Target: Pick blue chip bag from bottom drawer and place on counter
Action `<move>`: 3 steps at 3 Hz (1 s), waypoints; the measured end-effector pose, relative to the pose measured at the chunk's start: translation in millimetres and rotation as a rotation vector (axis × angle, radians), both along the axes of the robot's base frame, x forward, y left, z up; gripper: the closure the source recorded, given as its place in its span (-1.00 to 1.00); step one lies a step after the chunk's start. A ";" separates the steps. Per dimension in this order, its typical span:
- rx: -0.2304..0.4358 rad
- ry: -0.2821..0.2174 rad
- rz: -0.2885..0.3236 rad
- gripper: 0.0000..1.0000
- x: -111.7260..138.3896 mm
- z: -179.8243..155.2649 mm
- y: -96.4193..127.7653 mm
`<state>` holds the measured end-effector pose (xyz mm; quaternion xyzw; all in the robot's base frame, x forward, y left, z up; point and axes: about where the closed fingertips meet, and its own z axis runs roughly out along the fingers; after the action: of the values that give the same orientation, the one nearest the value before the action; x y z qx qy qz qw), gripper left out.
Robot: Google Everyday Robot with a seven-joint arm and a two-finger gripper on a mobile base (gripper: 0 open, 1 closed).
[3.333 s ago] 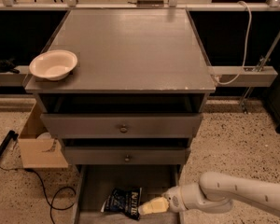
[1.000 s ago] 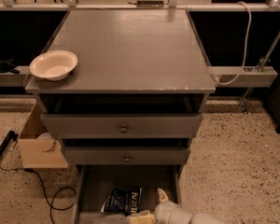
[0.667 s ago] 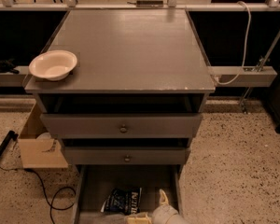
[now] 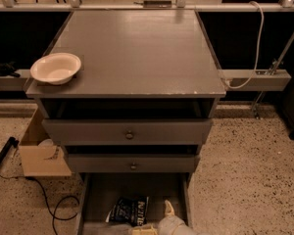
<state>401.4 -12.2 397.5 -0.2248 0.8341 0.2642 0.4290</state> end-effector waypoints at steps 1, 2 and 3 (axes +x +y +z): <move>-0.003 0.019 0.001 -1.00 4.6 -9.4 -1.0; -0.012 0.062 -0.008 -1.00 13.9 -25.5 -6.6; -0.027 0.096 -0.021 -1.00 22.0 -40.7 -13.5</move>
Offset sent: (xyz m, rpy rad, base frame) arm 0.0268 -0.0162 -0.0487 -0.0296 0.1233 -0.0222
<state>423.4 -25.7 356.7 -0.2090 0.8595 0.2587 0.3882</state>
